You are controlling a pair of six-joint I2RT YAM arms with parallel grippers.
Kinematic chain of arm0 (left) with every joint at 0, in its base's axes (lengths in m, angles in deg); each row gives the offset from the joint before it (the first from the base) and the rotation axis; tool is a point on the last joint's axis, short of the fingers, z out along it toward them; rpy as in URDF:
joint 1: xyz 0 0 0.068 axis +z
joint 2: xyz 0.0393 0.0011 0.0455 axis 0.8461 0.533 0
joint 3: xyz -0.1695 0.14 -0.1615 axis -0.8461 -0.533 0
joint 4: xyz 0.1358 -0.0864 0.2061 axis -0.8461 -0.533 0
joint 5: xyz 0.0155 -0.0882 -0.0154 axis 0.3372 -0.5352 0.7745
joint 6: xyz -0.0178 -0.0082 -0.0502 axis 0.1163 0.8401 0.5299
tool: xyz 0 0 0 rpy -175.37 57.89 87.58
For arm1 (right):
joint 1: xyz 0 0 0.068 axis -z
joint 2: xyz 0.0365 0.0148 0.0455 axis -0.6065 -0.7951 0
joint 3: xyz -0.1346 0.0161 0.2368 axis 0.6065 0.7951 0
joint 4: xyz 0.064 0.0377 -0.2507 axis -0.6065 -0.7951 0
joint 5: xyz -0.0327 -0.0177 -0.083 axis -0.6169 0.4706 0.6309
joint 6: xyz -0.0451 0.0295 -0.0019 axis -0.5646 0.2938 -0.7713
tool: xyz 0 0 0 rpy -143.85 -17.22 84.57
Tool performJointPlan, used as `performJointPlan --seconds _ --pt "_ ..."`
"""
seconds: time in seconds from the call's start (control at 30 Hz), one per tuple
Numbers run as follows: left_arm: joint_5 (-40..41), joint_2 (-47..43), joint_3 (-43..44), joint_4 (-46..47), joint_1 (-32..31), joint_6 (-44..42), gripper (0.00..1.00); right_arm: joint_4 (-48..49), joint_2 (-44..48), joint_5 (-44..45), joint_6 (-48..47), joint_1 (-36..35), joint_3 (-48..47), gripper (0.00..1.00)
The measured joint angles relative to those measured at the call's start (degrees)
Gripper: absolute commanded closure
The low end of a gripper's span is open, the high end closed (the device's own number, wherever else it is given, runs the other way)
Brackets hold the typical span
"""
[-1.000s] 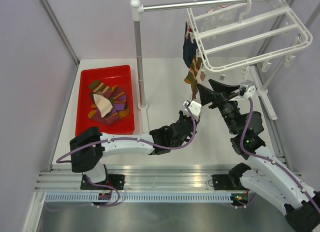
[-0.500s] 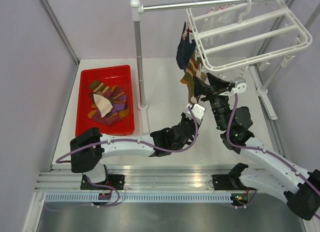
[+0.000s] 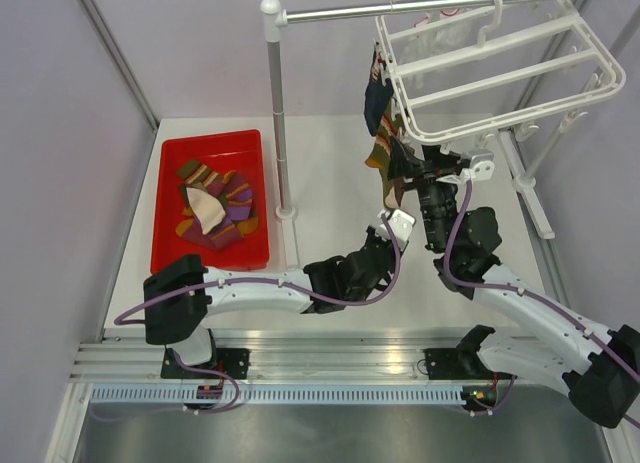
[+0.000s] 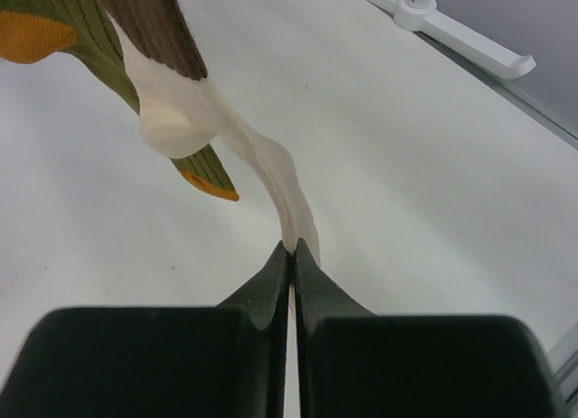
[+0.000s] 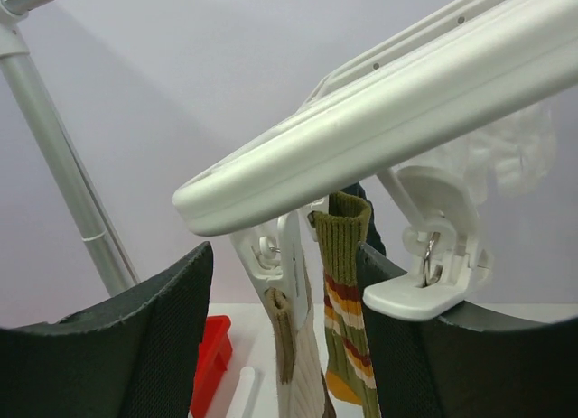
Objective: Remove the socks clipped to the hanger
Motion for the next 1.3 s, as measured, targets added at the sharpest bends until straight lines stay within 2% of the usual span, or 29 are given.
performJointPlan --seconds 0.1,0.43,0.53,1.0,1.23,1.3 --pt "0.00 0.02 0.09 -0.04 -0.11 -0.09 0.98 0.22 -0.57 0.31 -0.46 0.00 -0.37 0.35" --pt "0.02 0.02 0.44 -0.02 -0.22 -0.39 0.98 0.24 -1.18 1.27 -1.31 0.00 -1.42 0.88" --pt "0.04 0.02 0.44 -0.04 -0.26 -0.42 0.98 -0.42 -0.63 1.31 -1.18 -0.07 -1.49 0.99" --pt "1.68 -1.22 -0.55 -1.29 -0.11 -0.22 0.98 -2.56 3.74 2.19 -0.33 -0.17 -1.51 0.99" --pt "4.63 -16.17 -5.95 -9.31 3.23 3.52 0.98 -5.07 5.60 2.86 -0.28 -0.17 -1.51 0.99" --pt "5.68 -22.27 -7.50 -11.47 7.17 4.96 0.98 -5.64 6.25 2.89 -0.24 -0.17 -1.51 0.99"
